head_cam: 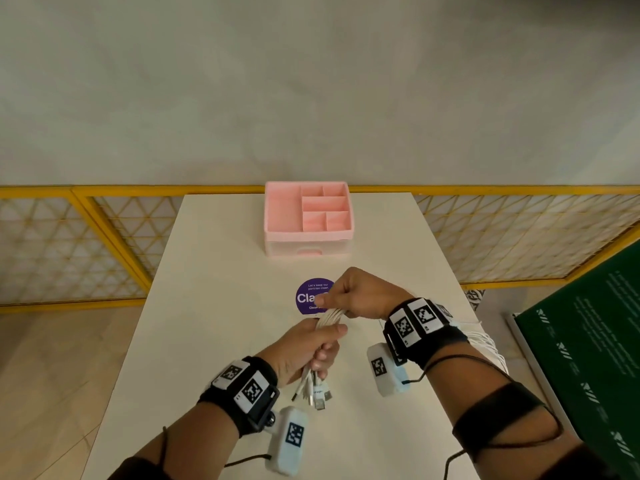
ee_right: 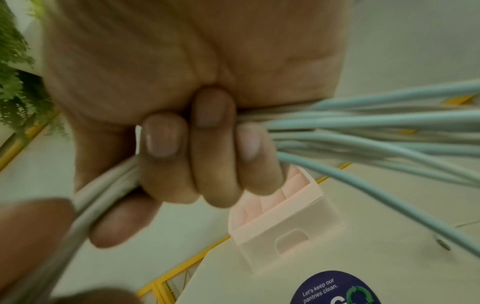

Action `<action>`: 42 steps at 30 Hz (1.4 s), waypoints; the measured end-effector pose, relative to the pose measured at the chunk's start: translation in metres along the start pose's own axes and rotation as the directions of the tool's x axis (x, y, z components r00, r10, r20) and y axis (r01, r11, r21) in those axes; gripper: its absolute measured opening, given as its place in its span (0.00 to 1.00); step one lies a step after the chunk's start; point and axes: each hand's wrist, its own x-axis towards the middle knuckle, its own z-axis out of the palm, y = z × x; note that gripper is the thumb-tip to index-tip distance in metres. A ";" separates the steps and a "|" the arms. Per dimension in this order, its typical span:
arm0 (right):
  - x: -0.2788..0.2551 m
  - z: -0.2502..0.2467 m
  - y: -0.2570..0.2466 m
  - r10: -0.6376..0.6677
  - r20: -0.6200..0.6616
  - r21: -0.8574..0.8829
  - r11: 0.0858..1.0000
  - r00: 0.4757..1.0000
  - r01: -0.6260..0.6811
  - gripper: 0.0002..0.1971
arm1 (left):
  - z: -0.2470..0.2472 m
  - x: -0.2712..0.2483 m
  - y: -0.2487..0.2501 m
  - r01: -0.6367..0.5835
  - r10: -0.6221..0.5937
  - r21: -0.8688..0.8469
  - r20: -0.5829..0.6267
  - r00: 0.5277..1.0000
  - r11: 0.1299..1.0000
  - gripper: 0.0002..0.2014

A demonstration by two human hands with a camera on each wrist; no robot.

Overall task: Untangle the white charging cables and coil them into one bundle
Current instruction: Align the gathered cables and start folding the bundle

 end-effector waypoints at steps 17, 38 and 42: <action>0.008 0.032 0.037 -0.088 -0.521 -0.019 0.996 0.849 0.092 0.37 | 0.017 -0.012 0.026 -0.247 0.236 -0.065 -0.148 0.960 0.967 0.25; 0.011 -0.004 0.010 -0.119 -0.569 -0.019 0.991 0.813 0.132 0.21 | 0.051 -0.011 0.046 -0.264 0.264 -0.018 0.005 0.965 0.964 0.23; 0.005 0.016 0.001 -0.125 -0.403 -0.067 0.992 0.907 0.107 0.23 | 0.037 -0.017 0.065 -0.475 0.466 -0.116 -0.101 0.879 0.872 0.22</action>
